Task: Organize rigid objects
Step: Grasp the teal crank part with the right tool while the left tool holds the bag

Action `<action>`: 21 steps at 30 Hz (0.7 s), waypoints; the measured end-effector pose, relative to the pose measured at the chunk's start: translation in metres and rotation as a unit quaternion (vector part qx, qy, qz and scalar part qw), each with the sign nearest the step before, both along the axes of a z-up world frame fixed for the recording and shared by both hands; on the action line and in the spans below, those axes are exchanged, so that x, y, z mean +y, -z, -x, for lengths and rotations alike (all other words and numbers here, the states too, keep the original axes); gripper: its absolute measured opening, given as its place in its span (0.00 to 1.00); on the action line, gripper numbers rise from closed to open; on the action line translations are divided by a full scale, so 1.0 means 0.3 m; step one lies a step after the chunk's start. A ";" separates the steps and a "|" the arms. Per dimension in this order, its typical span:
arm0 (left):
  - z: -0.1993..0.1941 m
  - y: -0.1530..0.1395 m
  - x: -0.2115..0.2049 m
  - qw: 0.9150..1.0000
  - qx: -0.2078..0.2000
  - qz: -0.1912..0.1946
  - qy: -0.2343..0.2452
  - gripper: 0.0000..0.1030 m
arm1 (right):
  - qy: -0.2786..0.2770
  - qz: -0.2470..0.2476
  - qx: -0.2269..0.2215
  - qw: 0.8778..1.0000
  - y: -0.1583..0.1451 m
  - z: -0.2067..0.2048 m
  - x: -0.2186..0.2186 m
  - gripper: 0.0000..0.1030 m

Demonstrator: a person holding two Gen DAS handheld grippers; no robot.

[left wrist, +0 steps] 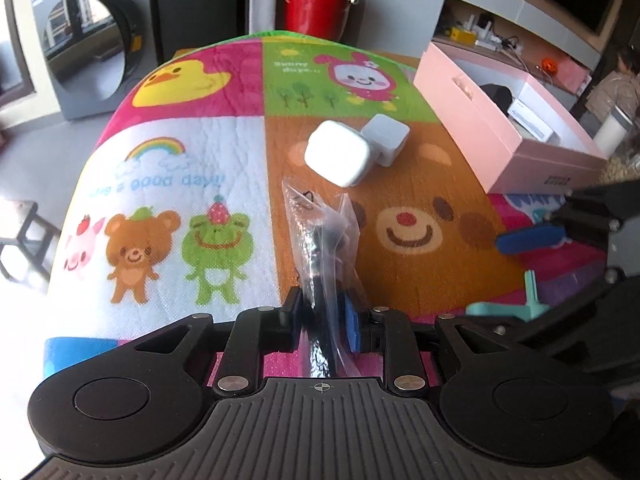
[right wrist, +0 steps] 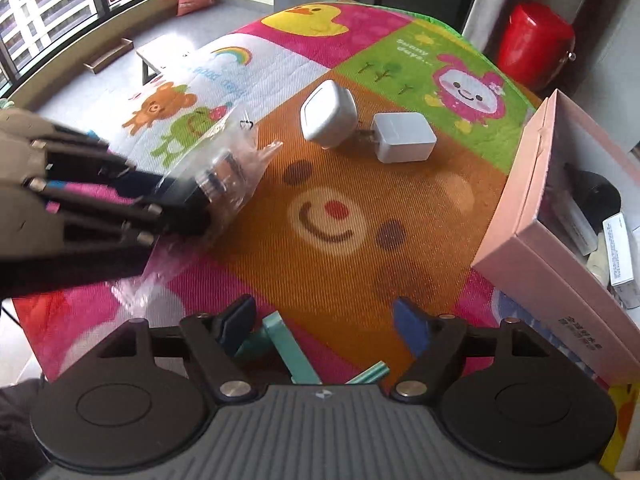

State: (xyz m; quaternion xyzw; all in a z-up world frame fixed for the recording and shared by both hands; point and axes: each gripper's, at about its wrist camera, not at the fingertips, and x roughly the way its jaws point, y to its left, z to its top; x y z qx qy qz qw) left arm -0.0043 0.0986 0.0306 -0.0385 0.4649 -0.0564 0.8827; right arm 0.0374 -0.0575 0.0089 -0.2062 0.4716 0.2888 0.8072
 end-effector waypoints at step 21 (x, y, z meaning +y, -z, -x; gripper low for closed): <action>0.020 0.008 -0.038 0.999 -0.024 -0.028 -0.001 0.26 | 0.019 -0.032 0.001 0.999 0.016 0.034 -0.055 0.77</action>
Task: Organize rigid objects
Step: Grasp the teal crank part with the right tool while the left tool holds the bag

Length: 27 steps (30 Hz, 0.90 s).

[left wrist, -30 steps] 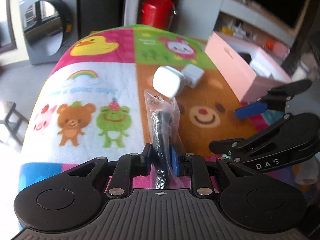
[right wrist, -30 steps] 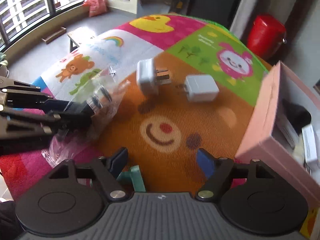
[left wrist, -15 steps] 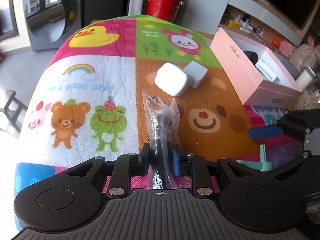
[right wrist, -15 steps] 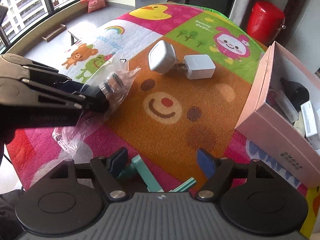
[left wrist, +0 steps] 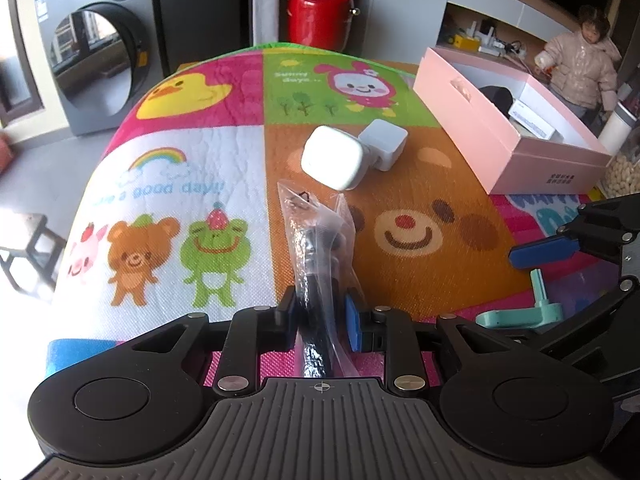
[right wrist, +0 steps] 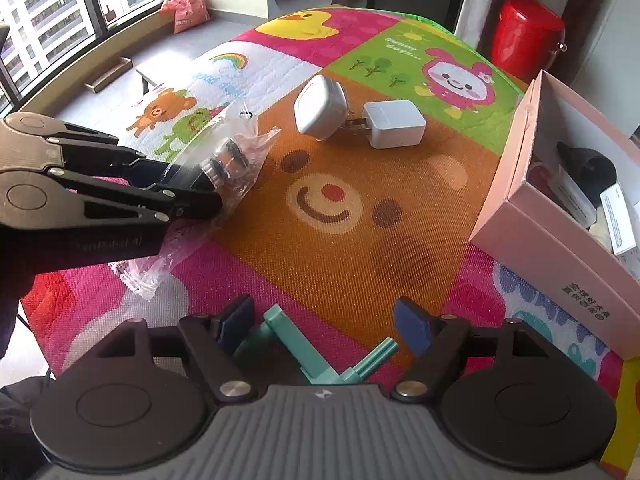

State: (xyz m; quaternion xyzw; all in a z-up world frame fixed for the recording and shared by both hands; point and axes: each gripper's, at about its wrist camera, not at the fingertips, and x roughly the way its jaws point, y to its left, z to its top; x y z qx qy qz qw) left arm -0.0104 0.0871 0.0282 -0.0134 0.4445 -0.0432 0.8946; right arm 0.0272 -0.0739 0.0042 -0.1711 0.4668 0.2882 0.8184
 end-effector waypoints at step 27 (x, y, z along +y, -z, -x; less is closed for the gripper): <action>-0.006 -0.027 -0.024 0.997 0.068 -0.033 0.030 0.25 | -0.038 0.023 0.051 0.998 -0.011 -0.007 0.087 0.78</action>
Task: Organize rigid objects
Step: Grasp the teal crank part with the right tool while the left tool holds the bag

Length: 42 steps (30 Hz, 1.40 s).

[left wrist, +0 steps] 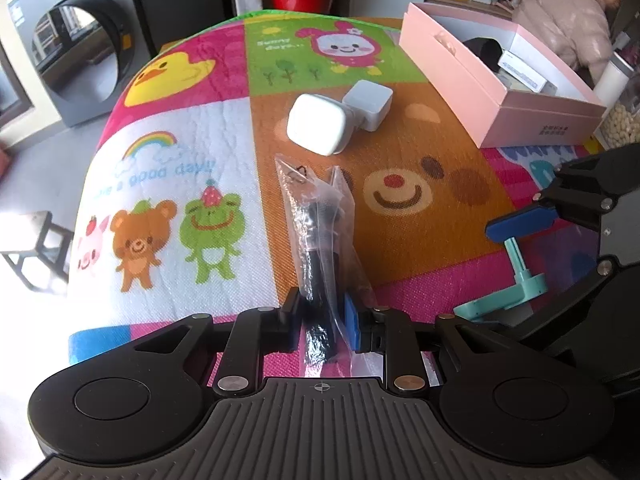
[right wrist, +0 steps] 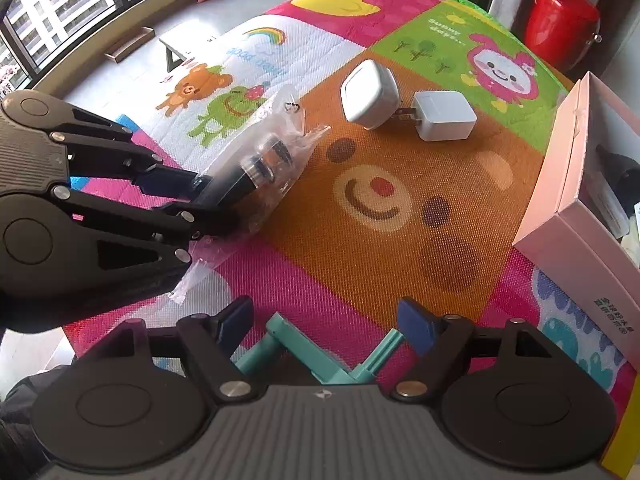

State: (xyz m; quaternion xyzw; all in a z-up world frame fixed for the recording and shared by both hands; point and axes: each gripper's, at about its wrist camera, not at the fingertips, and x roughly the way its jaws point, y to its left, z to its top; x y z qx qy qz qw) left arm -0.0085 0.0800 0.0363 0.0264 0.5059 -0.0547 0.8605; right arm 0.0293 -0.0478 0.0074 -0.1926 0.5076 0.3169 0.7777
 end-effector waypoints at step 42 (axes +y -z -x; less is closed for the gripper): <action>0.032 0.031 -0.081 0.995 -0.062 0.073 0.009 0.30 | 0.078 -0.039 -0.144 0.986 -0.033 0.134 -0.328 0.77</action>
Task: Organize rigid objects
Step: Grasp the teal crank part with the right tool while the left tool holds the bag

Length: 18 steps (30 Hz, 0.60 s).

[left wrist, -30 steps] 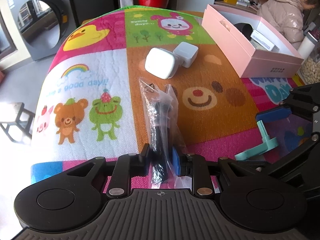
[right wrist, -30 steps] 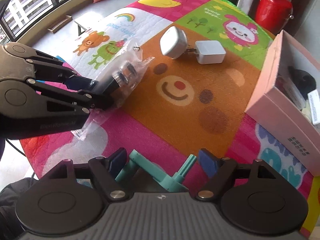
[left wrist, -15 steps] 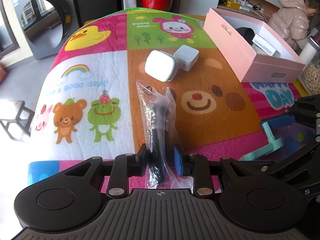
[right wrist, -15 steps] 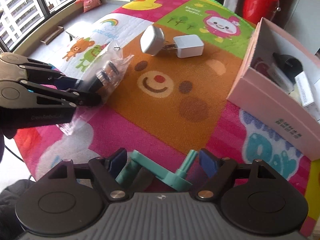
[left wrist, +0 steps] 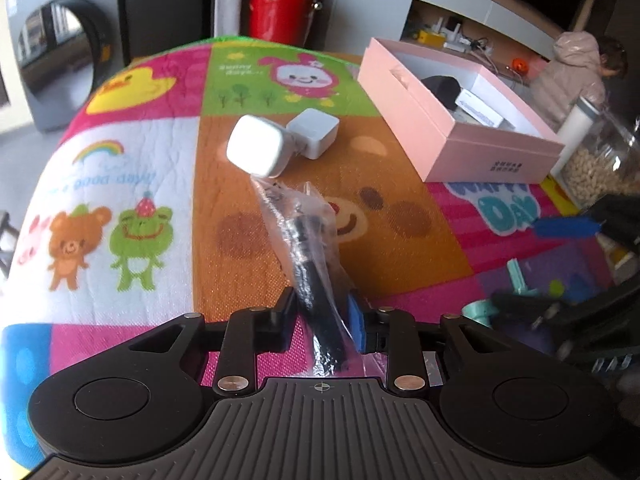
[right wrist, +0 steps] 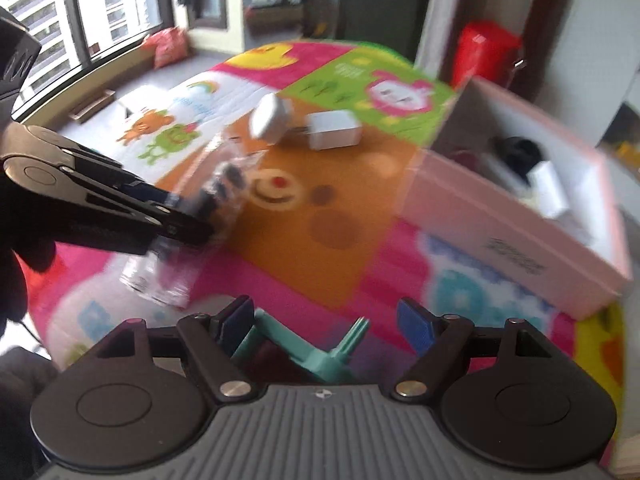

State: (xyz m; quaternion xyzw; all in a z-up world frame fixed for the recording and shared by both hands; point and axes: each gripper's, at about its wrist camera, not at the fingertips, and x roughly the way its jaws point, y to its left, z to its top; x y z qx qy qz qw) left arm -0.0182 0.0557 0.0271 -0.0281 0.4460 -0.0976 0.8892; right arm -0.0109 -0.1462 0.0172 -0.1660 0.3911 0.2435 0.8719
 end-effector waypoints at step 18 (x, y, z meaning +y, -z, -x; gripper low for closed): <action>-0.032 0.017 0.007 0.998 -0.030 0.032 -0.035 0.29 | 0.023 -0.107 0.055 0.992 0.077 0.034 -0.009 0.78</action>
